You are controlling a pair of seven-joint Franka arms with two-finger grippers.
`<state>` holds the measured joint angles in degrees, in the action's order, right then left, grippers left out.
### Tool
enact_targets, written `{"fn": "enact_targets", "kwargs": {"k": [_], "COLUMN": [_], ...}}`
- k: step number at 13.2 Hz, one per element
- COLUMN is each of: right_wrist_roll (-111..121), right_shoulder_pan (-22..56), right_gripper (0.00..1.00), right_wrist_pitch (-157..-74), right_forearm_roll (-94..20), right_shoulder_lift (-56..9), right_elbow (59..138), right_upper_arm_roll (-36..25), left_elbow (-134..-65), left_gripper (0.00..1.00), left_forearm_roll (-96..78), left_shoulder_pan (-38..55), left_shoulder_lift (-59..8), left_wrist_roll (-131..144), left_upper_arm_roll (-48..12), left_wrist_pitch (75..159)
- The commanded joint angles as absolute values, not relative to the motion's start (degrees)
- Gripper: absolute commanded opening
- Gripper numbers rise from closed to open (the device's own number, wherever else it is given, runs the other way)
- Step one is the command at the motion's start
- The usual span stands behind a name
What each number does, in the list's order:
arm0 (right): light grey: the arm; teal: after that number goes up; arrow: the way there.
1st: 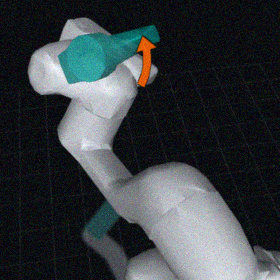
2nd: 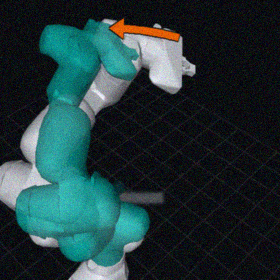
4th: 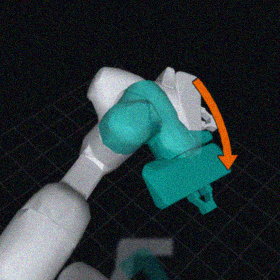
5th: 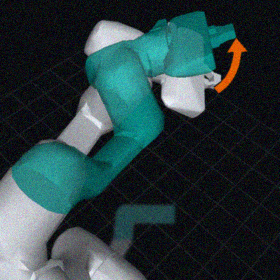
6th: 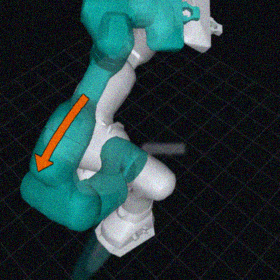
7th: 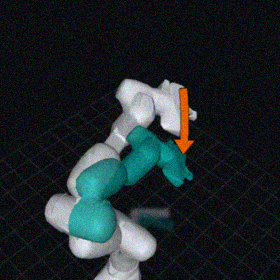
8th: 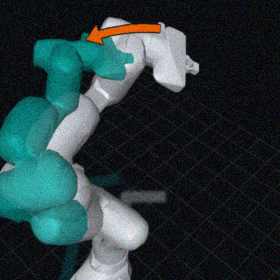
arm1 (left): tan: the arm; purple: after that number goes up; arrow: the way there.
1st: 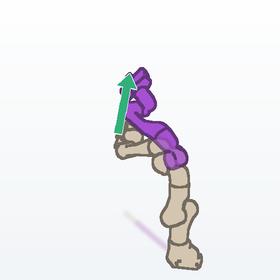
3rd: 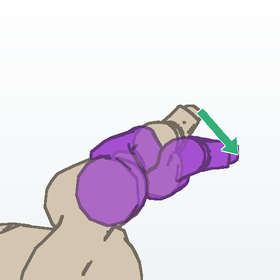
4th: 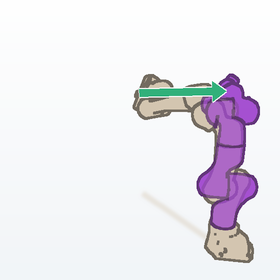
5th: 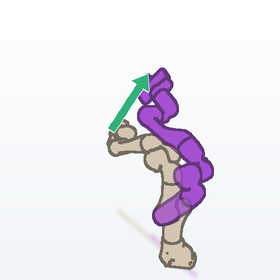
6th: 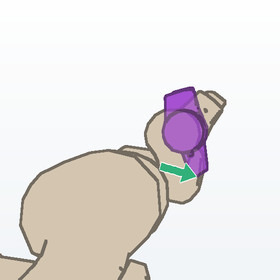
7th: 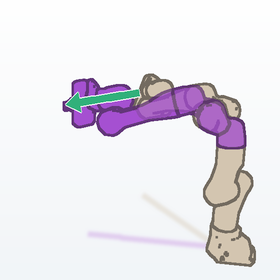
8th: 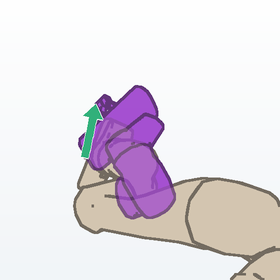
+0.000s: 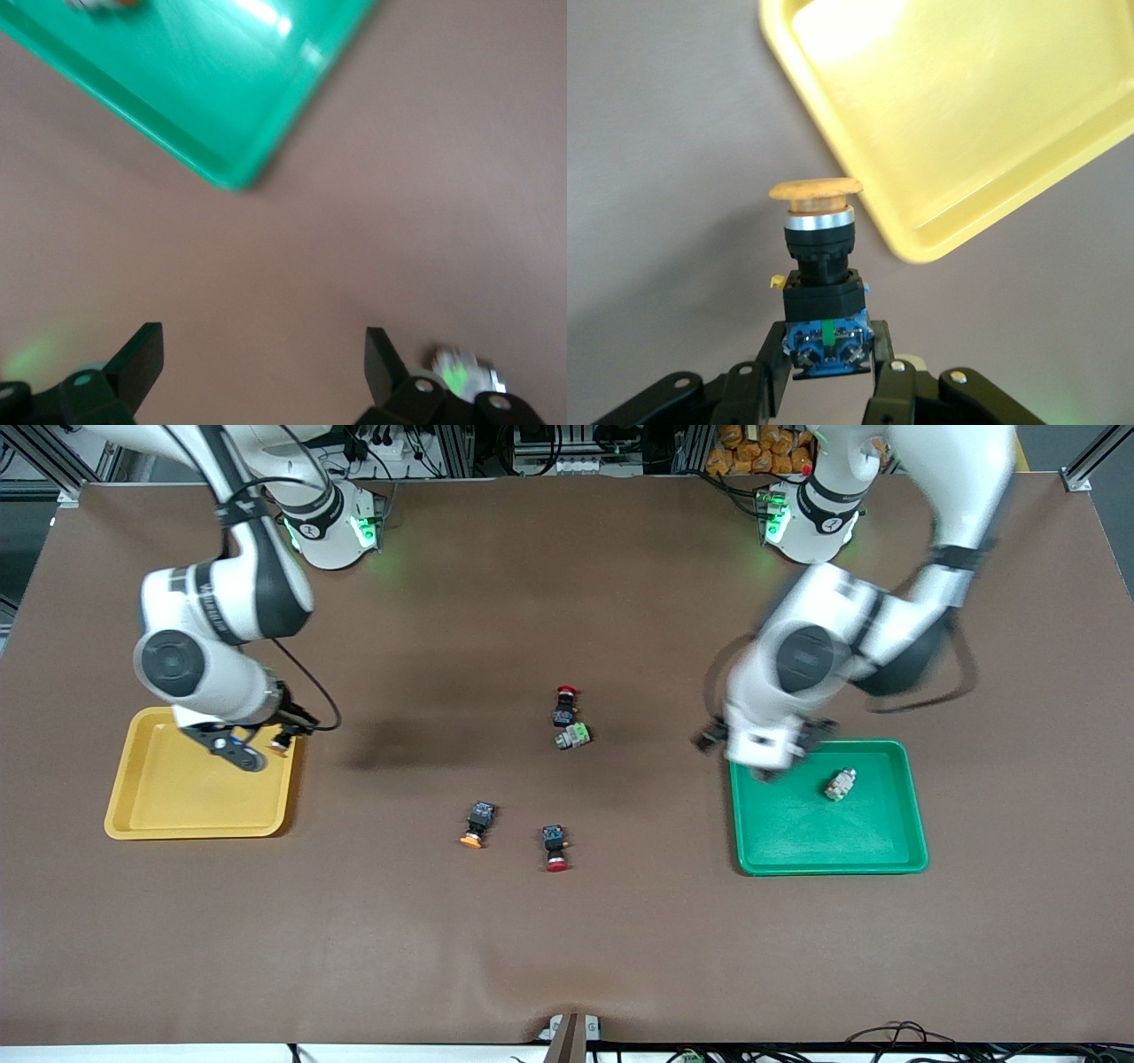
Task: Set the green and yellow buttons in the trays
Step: 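Drop the yellow button in the yellow tray while the left gripper returns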
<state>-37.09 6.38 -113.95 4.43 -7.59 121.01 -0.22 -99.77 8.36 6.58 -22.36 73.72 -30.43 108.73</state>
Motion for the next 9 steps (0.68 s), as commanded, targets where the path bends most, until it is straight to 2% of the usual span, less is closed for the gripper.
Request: {"fn": "enact_targets", "kwargs": {"k": [1,5,9], "right_wrist_roll": [-27.8,-11.4,-4.6], "right_shoulder_pan": [-0.7,-11.5,-16.7], "right_gripper": [0.00,0.00,0.00], "right_wrist_pitch": [-115.0,-119.7,-124.9], "right_forearm_roll": [5.2,5.1,5.0], "right_shoulder_lift": [-5.4,-7.8,-12.2], "right_elbow": [123.5,123.6,123.5], "right_upper_arm_roll": [1.0,1.1,1.0], "left_elbow": [-99.2,-98.8,-96.8], "left_gripper": [1.00,1.00,1.00], "left_forearm_roll": [10.0,15.0,21.4], "left_shoulder_pan": [11.1,16.1,19.2], "left_shoulder_lift": [-27.1,-33.1,-37.8], "left_wrist_roll": [79.1,82.8,83.3], "left_upper_arm_roll": [-30.1,-29.7,-29.7], "left_wrist_pitch": [114.8,127.6,129.3]}}
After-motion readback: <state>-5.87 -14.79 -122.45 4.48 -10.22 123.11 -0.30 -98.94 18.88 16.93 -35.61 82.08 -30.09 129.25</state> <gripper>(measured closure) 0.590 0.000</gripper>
